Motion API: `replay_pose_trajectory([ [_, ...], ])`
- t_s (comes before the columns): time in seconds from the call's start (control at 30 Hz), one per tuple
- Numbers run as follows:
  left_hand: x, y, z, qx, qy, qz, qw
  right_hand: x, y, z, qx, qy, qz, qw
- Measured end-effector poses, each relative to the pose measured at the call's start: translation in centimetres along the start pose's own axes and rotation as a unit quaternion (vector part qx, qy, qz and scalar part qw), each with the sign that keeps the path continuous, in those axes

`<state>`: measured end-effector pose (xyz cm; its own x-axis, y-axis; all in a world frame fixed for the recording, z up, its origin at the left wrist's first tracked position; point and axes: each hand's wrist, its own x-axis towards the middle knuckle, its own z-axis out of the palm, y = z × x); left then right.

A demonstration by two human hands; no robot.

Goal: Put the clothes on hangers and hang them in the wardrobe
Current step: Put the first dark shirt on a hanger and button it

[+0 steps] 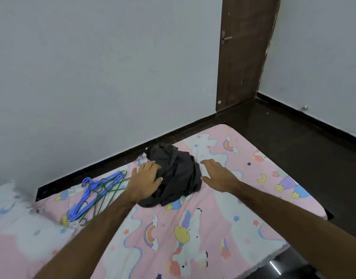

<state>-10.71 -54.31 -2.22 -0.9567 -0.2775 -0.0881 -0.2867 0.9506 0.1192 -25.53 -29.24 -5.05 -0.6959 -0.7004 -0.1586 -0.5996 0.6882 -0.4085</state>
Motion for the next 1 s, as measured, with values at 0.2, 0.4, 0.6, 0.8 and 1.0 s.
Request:
replay_pose_trajectory([
  [0.2,12.2,-3.1,8.7,-0.104,-0.129,-0.038,0.985,13.7,5.0,7.0,0.122,-0.067,-0.002,0.99],
  [0.4,26.7,-4.7,18.3,-0.14,-0.145,-0.051,0.978,25.0,12.7,16.4,0.221,-0.086,0.063,0.969],
  [0.6,34.9,-5.5,26.4,-0.156,-0.142,-0.078,0.974,32.0,13.6,24.5,0.366,-0.053,0.14,0.919],
  [0.8,38.2,-8.4,32.9,-0.129,-0.148,-0.045,0.98,35.7,14.7,30.5,0.377,0.002,0.171,0.91],
  [1.0,38.7,-10.0,42.2,-0.03,-0.128,-0.032,0.991,37.2,16.8,37.3,0.312,-0.043,0.177,0.932],
])
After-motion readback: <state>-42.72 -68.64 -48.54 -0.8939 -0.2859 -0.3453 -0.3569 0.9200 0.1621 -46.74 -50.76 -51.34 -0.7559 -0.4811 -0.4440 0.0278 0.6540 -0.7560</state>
